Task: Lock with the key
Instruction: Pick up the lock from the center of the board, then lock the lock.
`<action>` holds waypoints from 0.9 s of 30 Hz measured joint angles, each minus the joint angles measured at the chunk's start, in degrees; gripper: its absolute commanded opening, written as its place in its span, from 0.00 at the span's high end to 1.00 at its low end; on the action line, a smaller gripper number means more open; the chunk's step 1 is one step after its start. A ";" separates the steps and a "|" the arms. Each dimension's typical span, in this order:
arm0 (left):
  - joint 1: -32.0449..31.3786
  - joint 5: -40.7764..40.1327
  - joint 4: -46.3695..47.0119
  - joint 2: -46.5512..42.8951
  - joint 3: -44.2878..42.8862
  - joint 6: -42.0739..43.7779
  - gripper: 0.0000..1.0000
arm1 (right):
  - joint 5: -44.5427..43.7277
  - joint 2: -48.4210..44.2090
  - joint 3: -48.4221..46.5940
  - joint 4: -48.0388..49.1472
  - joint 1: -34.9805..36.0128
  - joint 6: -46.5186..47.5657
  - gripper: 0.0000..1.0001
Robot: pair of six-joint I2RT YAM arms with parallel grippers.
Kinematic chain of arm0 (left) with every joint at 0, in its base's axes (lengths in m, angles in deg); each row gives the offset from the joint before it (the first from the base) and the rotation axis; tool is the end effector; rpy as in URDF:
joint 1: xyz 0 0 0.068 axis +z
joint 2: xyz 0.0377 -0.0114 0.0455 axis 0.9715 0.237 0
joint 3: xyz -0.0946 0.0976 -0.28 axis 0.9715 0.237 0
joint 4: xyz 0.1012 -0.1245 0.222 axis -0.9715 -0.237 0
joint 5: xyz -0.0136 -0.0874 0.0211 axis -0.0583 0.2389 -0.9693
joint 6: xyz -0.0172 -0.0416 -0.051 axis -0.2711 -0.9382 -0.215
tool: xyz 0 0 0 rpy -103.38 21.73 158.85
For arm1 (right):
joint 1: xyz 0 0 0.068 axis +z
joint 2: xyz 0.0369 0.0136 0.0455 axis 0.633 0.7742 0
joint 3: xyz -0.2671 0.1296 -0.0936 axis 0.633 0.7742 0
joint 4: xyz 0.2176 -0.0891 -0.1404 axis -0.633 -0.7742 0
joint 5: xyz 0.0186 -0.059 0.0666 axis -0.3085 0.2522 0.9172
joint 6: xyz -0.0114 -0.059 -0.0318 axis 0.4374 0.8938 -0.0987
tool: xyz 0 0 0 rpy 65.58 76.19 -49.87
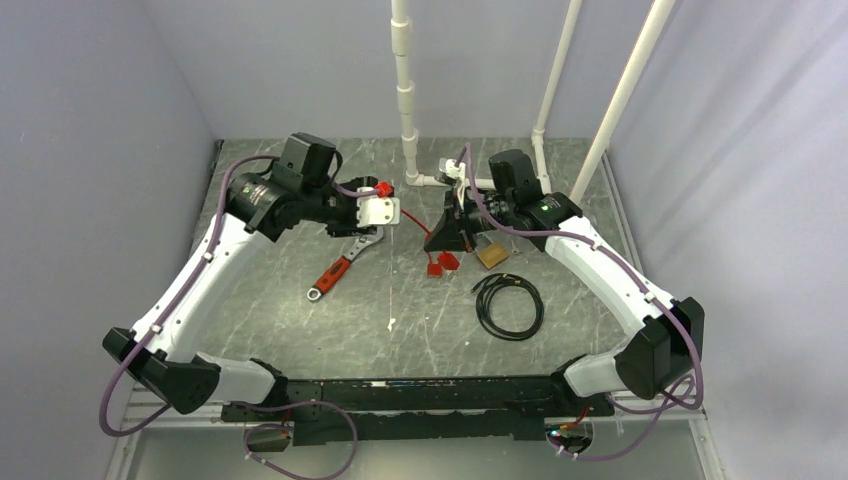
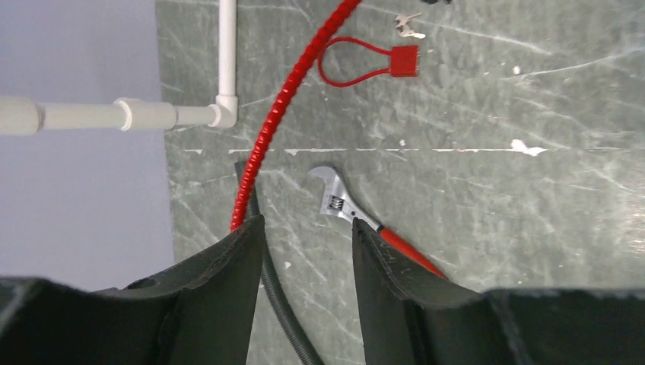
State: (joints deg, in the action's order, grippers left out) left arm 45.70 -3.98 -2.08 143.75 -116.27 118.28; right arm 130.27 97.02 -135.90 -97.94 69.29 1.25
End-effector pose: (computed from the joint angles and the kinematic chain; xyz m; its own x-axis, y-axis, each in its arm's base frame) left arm 0.2199 -0.1569 0.4533 0.2921 0.7155 -0.6346 0.8912 0.0371 0.4520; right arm 0.2474 0.1943 0.3819 -0.3221 -0.3190 -0.8914 -0.9467 0.1086 0.3032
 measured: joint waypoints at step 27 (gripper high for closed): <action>3.76 3.98 -1.95 -1.07 -0.81 4.98 0.46 | 3.08 -0.33 1.38 -4.92 0.28 1.27 1.00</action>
State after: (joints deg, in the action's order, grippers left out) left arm 49.46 0.00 -4.02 142.68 -117.08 123.26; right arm 133.35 96.69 -134.52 -102.85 69.58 2.52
